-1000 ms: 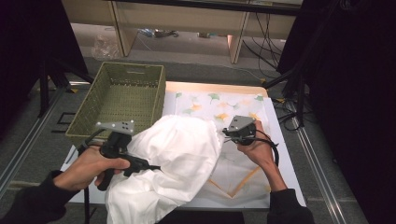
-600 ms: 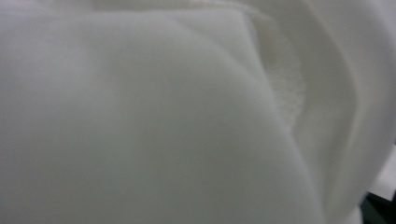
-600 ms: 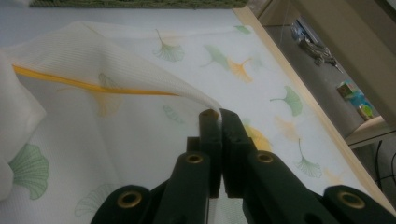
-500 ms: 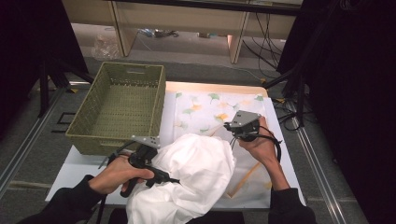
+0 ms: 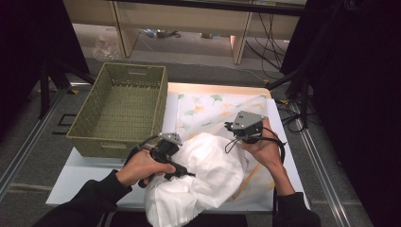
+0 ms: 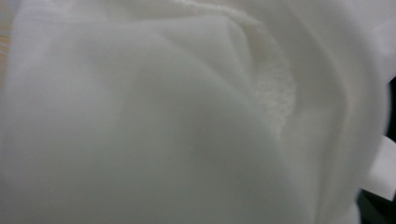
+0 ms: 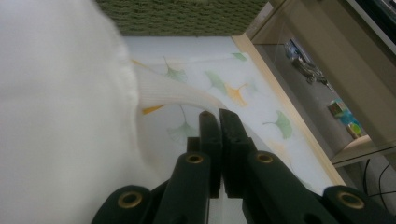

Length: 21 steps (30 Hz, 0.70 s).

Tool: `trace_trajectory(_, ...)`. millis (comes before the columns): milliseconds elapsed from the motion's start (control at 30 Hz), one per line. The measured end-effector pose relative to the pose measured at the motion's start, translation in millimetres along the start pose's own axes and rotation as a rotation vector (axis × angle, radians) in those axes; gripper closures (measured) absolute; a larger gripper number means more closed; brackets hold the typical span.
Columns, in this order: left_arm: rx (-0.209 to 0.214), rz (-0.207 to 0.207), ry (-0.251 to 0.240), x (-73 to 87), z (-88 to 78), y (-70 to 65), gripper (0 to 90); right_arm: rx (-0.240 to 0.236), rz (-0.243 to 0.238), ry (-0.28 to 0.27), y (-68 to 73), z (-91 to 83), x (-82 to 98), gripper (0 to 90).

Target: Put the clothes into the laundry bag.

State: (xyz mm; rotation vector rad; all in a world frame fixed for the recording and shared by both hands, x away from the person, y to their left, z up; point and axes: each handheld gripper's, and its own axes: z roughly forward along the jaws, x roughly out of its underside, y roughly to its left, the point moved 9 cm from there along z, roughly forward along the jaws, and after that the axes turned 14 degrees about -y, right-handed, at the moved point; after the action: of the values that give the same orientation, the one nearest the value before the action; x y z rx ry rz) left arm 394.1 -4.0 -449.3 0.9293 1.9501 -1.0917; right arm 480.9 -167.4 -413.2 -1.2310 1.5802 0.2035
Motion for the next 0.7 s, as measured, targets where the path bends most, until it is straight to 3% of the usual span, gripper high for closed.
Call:
trace_trajectory(33, -0.017, -0.005, -0.006, -5.1, -2.0, 3.4, 56.4, -0.002, -0.008, -0.004, 0.4, -0.7, -2.1, 90.0)
trace_trajectory(133, -0.071, 0.050, 0.017, -12.7, -2.1, 7.4, 55.7, 0.009, -0.009, -0.014, -0.7, -1.5, -6.2, 90.0)
trace_trajectory(200, -0.085, 0.097, 0.052, -9.1, 8.1, 7.9, 54.5, 0.011, -0.012, -0.010, -0.4, -1.8, -6.5, 90.0)
trace_trajectory(267, -0.087, 0.109, 0.084, 0.6, 24.4, 11.5, 52.4, 0.016, -0.007, 0.005, 0.8, -2.1, -5.3, 90.0)
trace_trajectory(367, -0.081, 0.065, 0.119, 14.9, 48.0, 20.3, 50.7, 0.007, -0.028, 0.000, 2.0, -1.6, -6.5, 90.0)
trace_trajectory(400, -0.076, 0.053, 0.118, 16.3, 54.0, 21.6, 49.9, 0.011, -0.012, 0.004, 3.8, -2.3, -7.2, 90.0)
trace_trajectory(433, -0.070, 0.047, 0.108, 15.7, 58.5, 21.4, 49.5, 0.004, -0.034, -0.004, 4.3, -1.7, -9.2, 90.0)
trace_trajectory(467, -0.072, 0.054, 0.102, 13.3, 60.7, 20.3, 49.3, 0.008, -0.018, -0.004, 6.7, -2.4, -11.1, 90.0)
trace_trajectory(567, -0.060, 0.115, 0.117, 3.1, 59.6, 14.0, 49.6, -0.010, -0.046, -0.021, 11.2, -2.3, -19.3, 90.0)
trace_trajectory(633, -0.058, 0.112, 0.114, -3.8, 60.0, 16.3, 49.5, -0.027, -0.049, -0.020, 15.4, -3.1, -23.0, 90.0)
trace_trajectory(667, -0.062, 0.096, 0.085, -6.0, 63.8, 20.3, 49.6, -0.020, -0.052, -0.025, 16.1, -3.2, -24.9, 90.0)
trace_trajectory(700, -0.077, 0.081, 0.097, -5.1, 66.5, 26.1, 49.8, -0.030, -0.064, -0.025, 16.6, -3.4, -25.6, 90.0)
